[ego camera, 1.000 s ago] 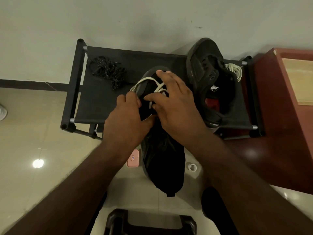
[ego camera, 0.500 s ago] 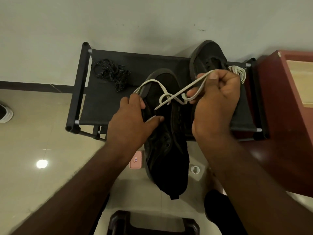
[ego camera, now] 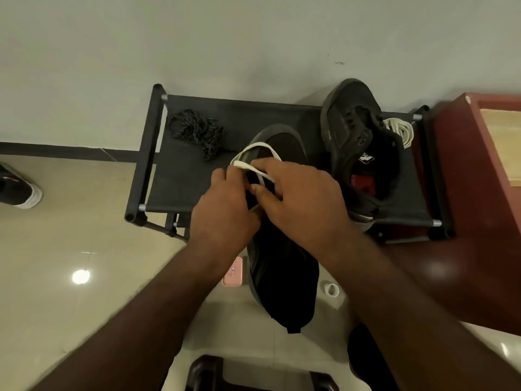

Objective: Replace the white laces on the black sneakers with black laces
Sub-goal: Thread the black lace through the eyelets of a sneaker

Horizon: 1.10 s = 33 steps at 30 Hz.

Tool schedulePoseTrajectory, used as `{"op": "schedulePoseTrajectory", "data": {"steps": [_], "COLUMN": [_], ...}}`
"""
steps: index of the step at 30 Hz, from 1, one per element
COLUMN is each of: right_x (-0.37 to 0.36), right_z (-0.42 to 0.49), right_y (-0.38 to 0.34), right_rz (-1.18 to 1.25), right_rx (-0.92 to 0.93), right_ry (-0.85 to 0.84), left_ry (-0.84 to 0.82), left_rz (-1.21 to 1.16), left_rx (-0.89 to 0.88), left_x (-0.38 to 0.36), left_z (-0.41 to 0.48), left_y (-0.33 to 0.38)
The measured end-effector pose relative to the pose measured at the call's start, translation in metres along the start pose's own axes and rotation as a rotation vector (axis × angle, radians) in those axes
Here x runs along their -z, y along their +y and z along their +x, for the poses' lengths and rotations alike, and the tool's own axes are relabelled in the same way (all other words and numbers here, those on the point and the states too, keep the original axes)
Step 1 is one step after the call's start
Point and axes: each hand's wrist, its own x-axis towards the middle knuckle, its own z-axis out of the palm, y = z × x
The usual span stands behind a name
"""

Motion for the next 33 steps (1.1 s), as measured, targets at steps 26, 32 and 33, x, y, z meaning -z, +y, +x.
{"op": "schedulePoseTrajectory", "data": {"steps": [26,32,33], "right_x": [0.011,-0.007,-0.009], "right_z": [-0.002,-0.014,-0.015], "right_y": [0.034,0.03,0.03], "right_rz": [0.539,0.61,0.6], "right_rx": [-0.147,-0.183,-0.181], "right_ry": [0.318,0.091,0.084], "left_ry": [0.17,0.192,0.183], "left_rz": [-0.137,-0.258,-0.307], "left_rx": [-0.193,-0.163,-0.133], "left_x": [-0.009,-0.016,-0.015], "left_z": [-0.001,0.004,0.006], "left_y": [0.007,0.013,0.014]}}
